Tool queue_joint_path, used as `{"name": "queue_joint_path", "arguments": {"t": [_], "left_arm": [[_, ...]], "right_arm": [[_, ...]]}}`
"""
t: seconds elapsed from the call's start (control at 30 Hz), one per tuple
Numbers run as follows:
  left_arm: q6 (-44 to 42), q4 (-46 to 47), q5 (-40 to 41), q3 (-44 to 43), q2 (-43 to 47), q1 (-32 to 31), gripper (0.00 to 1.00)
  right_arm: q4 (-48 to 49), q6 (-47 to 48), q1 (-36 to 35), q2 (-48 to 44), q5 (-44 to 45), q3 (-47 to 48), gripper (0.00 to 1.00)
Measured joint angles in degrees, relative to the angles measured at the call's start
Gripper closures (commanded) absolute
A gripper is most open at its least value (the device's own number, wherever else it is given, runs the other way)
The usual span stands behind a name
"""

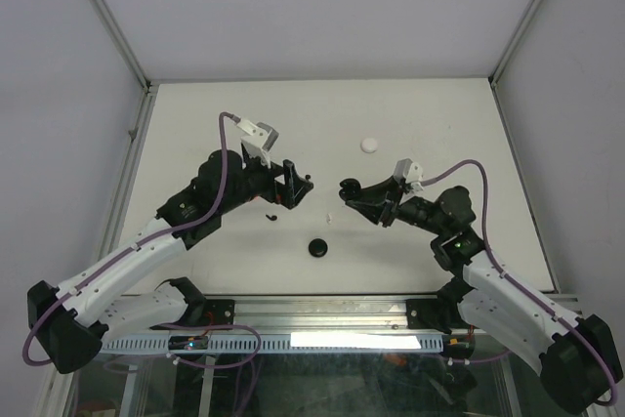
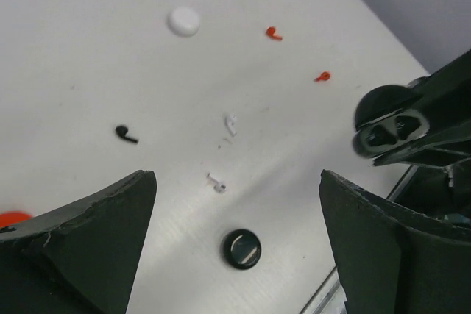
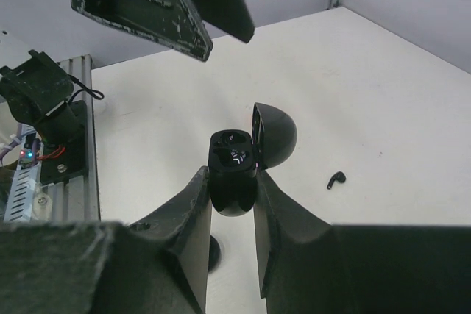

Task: Insert the wireless bluetooth earbuds into the charging case
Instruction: Open the charging case, then pick up the earbud from the center of the board.

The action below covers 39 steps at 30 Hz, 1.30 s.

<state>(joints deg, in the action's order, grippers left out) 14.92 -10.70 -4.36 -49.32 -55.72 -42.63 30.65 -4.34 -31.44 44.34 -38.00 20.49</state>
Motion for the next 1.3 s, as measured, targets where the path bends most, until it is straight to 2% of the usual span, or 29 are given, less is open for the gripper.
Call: {"name": "queue_joint_path", "arguments": {"t": [0.23,0.53,0.83,1.07,1.3], "left_arm": [[4.04,-10.69,7.39,2.80,-3.02,0.00,0.10],[-0.37,-15.98,6.78,2.08,-18.71,0.07,0.10],[-5.01,-17.14,5.18,-3.26,-31.34,3.78,0.10],[-5.99,-18.05,5.05,-3.63,-35.60,4.52,0.12],[-5.31,-19.32,3.10,-3.58,-35.76,4.50,0.13]], "right_arm": [[-1.05,0.42,0.00,-1.92,3.91,-2.23,1.00],[-1.99,1.22,0.00,-1.97,5.14,-2.56,1.00],[-2.36,1.68,0.00,-2.08,5.38,-2.56,1.00],[-2.36,1.70,0.00,-2.08,5.25,-2.56,1.00],[-2.36,1.70,0.00,-2.08,5.20,-2.56,1.00]]}}
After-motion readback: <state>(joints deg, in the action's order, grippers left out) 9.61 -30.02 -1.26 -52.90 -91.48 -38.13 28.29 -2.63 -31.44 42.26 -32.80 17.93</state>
